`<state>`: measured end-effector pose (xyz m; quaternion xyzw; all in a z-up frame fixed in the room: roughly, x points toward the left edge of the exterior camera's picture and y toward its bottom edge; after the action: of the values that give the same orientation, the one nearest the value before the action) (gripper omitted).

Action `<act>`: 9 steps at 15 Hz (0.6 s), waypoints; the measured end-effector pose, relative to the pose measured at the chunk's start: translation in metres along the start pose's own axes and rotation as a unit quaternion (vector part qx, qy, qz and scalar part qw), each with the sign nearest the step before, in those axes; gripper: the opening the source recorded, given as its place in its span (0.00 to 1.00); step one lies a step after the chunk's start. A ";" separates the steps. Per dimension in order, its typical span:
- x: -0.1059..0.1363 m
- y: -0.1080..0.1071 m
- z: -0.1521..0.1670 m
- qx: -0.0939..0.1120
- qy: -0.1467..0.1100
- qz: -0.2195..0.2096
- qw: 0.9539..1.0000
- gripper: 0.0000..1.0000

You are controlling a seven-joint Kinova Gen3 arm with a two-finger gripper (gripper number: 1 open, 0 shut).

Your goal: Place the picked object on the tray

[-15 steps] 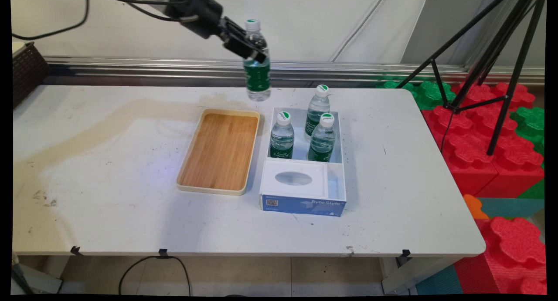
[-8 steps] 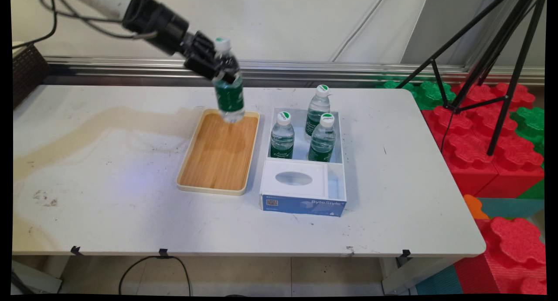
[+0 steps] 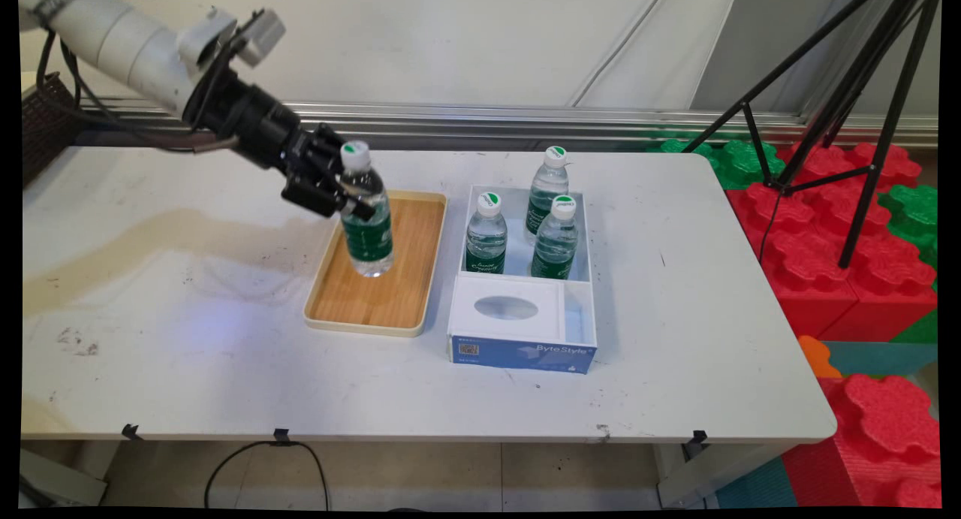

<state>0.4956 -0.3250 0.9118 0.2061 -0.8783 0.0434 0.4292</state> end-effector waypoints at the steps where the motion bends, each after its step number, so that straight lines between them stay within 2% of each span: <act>1: -0.004 0.001 0.002 0.000 -0.003 0.003 1.000 0.00; 9: -0.046 0.007 0.010 0.004 -0.036 0.031 0.999 0.00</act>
<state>0.5106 -0.3060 0.8703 0.1823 -0.8990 0.0526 0.3948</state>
